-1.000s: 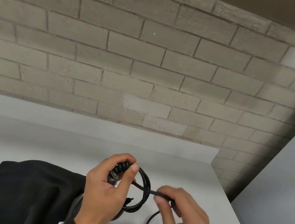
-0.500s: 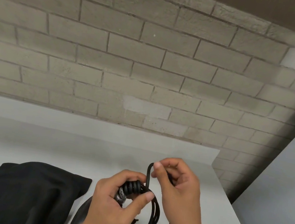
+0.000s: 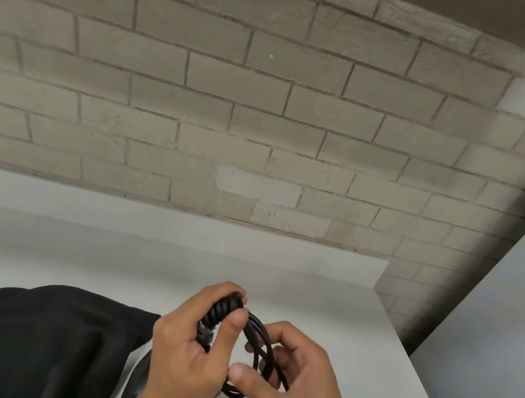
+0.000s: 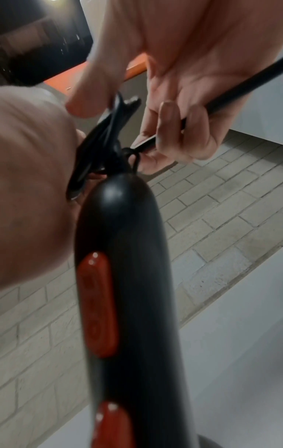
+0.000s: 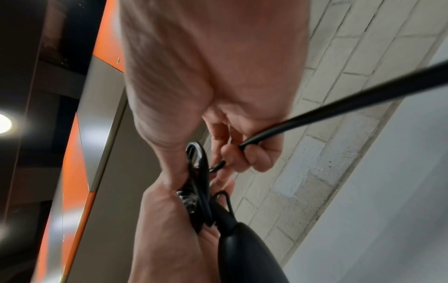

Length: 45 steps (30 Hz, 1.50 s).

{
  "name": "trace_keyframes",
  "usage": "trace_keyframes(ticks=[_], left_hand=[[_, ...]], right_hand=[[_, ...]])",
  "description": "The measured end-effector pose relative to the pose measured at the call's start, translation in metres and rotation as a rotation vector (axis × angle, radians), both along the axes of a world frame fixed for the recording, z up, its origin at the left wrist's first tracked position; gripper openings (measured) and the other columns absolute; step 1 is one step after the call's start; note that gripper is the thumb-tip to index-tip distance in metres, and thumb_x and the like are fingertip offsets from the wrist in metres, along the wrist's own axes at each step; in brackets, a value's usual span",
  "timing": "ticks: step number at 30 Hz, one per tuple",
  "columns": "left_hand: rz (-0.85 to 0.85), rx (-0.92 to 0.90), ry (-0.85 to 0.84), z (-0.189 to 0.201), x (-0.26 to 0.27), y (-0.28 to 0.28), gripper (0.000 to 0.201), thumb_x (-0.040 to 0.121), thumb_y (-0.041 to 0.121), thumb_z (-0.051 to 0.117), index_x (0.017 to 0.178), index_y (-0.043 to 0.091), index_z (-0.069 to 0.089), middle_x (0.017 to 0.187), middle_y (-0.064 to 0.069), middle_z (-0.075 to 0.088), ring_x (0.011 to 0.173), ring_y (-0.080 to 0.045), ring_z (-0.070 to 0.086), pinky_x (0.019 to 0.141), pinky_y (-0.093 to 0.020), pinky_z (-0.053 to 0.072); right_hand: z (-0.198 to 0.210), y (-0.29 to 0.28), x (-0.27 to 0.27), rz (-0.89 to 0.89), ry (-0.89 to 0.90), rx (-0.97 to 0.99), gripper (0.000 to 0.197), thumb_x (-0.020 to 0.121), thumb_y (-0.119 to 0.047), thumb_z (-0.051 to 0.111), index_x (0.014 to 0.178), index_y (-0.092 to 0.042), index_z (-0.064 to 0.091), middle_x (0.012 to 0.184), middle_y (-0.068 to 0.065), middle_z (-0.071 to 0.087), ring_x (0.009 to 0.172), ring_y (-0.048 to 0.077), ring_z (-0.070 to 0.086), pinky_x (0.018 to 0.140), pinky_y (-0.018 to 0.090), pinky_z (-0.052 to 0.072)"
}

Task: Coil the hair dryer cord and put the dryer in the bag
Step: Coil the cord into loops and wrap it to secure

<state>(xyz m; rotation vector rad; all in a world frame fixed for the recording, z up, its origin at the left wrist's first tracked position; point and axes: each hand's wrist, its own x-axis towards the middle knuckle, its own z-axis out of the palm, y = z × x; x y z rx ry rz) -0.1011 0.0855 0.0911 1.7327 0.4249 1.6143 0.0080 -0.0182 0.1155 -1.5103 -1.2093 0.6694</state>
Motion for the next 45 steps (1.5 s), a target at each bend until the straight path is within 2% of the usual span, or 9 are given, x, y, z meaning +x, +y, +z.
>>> trace_keyframes(ticks=[3, 6, 13, 20, 24, 30, 35, 40, 45], left_hand=[[-0.042, -0.085, 0.004, 0.001, 0.000, -0.001, 0.034, 0.091, 0.062, 0.051, 0.092, 0.031, 0.066, 0.081, 0.005, 0.070, 0.074, -0.016, 0.068, 0.066, -0.022, 0.053], [-0.101, -0.188, -0.009, 0.002, 0.002, -0.004, 0.038, 0.085, 0.067, 0.053, 0.088, 0.032, 0.065, 0.077, 0.005, 0.068, 0.069, -0.009, 0.063, 0.064, -0.012, 0.046], [-0.181, -0.370, -0.078, 0.004, 0.006, -0.008, 0.033, 0.080, 0.058, 0.059, 0.081, 0.026, 0.069, 0.070, -0.003, 0.068, 0.061, -0.006, 0.058, 0.060, -0.011, 0.044], [-0.092, -0.372, -0.124, 0.005, 0.006, -0.014, 0.020, 0.090, 0.044, 0.067, 0.107, 0.035, 0.068, 0.067, -0.010, 0.065, 0.062, -0.013, 0.061, 0.064, -0.012, 0.046], [-0.052, -0.261, -0.136, 0.007, 0.007, -0.012, 0.022, 0.082, 0.051, 0.063, 0.095, 0.035, 0.070, 0.069, 0.003, 0.065, 0.058, -0.006, 0.059, 0.060, -0.008, 0.044], [-0.023, -0.170, -0.083, -0.002, 0.007, 0.004, 0.038, 0.086, 0.065, 0.055, 0.093, 0.030, 0.069, 0.066, 0.006, 0.067, 0.060, -0.008, 0.066, 0.063, -0.009, 0.047], [-0.035, -0.094, -0.009, -0.002, 0.004, 0.008, 0.040, 0.084, 0.064, 0.059, 0.099, 0.028, 0.068, 0.089, 0.018, 0.073, 0.079, -0.002, 0.071, 0.071, -0.007, 0.049], [-0.095, -0.072, 0.003, -0.008, 0.006, 0.013, 0.046, 0.073, 0.047, 0.077, 0.107, 0.017, 0.069, 0.104, 0.009, 0.073, 0.098, -0.012, 0.071, 0.085, -0.014, 0.051], [-0.147, -0.063, 0.036, -0.010, 0.006, 0.011, 0.049, 0.077, 0.049, 0.074, 0.117, 0.020, 0.068, 0.105, 0.008, 0.073, 0.098, -0.013, 0.071, 0.087, -0.020, 0.054]], right_hand=[[-0.006, 0.000, -0.002, -0.004, -0.009, -0.002, 0.018, 0.074, -0.028, 0.076, 0.089, -0.025, 0.067, 0.075, 0.018, 0.060, 0.064, 0.016, 0.048, 0.063, 0.026, 0.040], [-0.007, 0.002, 0.001, -0.016, -0.044, 0.057, 0.012, 0.080, -0.019, 0.073, 0.087, -0.027, 0.067, 0.076, 0.007, 0.064, 0.067, 0.014, 0.051, 0.065, 0.025, 0.042], [-0.025, 0.010, -0.004, -0.421, -0.443, 0.414, 0.045, 0.065, -0.027, 0.082, 0.099, -0.042, 0.056, 0.112, -0.012, 0.052, 0.089, 0.006, 0.055, 0.076, 0.008, 0.040], [-0.044, 0.018, -0.015, -0.552, -0.826, 0.540, 0.010, 0.084, -0.026, 0.070, 0.087, -0.018, 0.076, 0.078, 0.002, 0.054, 0.052, 0.015, 0.045, 0.044, 0.027, 0.041], [-0.035, 0.015, -0.023, -0.453, -0.456, 0.410, 0.010, 0.081, -0.038, 0.065, 0.078, -0.030, 0.070, 0.072, -0.011, 0.056, 0.057, -0.001, 0.051, 0.054, 0.009, 0.041], [0.002, 0.004, -0.013, -0.240, 0.143, 0.018, 0.028, 0.076, -0.044, 0.061, 0.064, -0.020, 0.067, 0.050, 0.001, 0.053, 0.049, 0.013, 0.048, 0.057, 0.019, 0.042], [0.029, -0.001, 0.000, 0.001, 0.580, -0.057, 0.033, 0.082, -0.038, 0.060, 0.063, -0.011, 0.060, 0.066, 0.011, 0.050, 0.056, 0.019, 0.047, 0.057, 0.030, 0.046], [0.041, 0.000, 0.002, 0.066, 0.638, -0.075, 0.036, 0.092, -0.036, 0.060, 0.069, -0.009, 0.059, 0.069, 0.014, 0.055, 0.058, 0.022, 0.047, 0.063, 0.034, 0.053], [0.051, -0.001, 0.002, 0.059, 0.833, -0.152, 0.033, 0.090, -0.030, 0.058, 0.064, -0.009, 0.059, 0.053, 0.007, 0.047, 0.040, 0.015, 0.041, 0.037, 0.025, 0.044]])
